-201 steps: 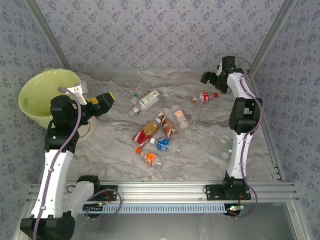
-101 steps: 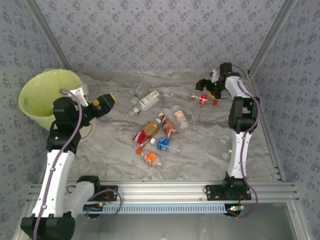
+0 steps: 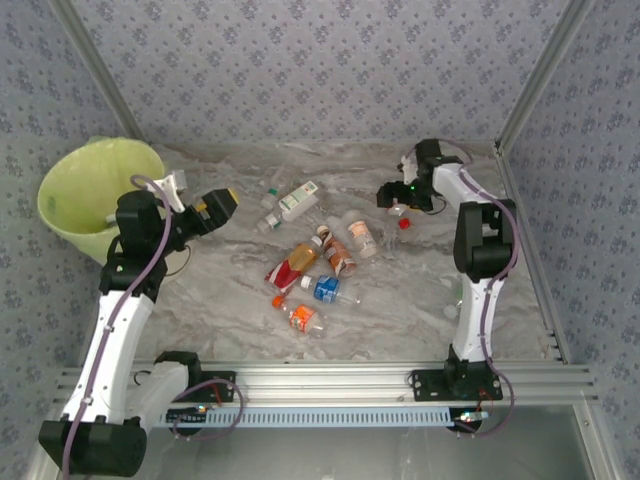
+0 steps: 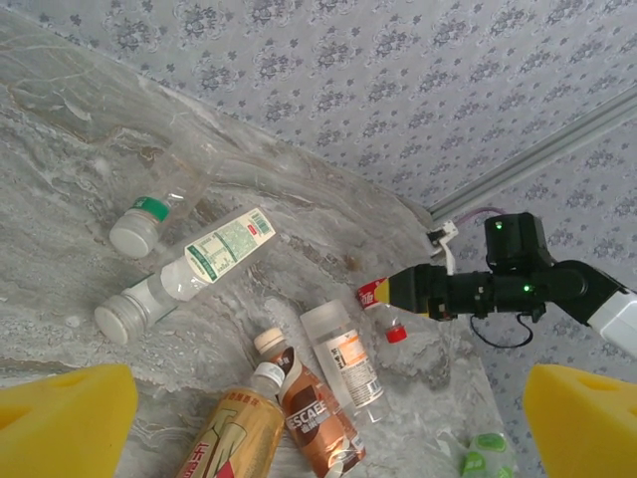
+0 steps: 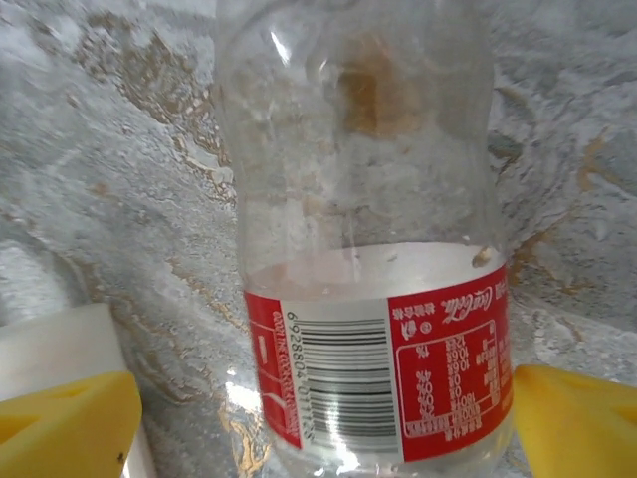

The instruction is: Put the plastic bottles in the bin

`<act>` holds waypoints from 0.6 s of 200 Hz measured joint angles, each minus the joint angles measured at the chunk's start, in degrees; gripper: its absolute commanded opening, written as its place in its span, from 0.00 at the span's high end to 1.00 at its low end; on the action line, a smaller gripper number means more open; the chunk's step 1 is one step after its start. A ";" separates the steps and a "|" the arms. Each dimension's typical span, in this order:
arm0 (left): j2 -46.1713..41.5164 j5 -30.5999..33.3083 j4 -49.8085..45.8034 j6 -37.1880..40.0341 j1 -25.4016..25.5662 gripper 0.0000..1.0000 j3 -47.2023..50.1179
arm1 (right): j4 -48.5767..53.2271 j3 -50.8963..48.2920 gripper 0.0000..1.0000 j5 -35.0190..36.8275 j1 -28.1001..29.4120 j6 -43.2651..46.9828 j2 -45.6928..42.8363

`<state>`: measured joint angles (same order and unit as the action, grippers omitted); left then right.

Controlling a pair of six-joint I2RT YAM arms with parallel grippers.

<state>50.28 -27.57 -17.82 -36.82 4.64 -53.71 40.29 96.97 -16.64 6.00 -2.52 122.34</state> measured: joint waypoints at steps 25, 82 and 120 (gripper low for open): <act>-0.31 0.50 0.04 -1.73 0.33 0.01 0.79 | 0.26 1.11 0.25 6.10 1.99 0.24 2.12; 0.50 1.88 0.17 -5.22 1.92 0.01 3.28 | 1.73 2.67 0.44 16.11 3.89 -1.11 4.96; 0.70 2.69 0.09 -6.34 2.95 0.00 3.80 | -0.20 -0.46 0.49 18.29 4.66 -1.53 2.95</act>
<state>50.98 -24.88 -17.74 -43.16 7.60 -49.91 40.10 96.51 1.65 10.66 -4.05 125.29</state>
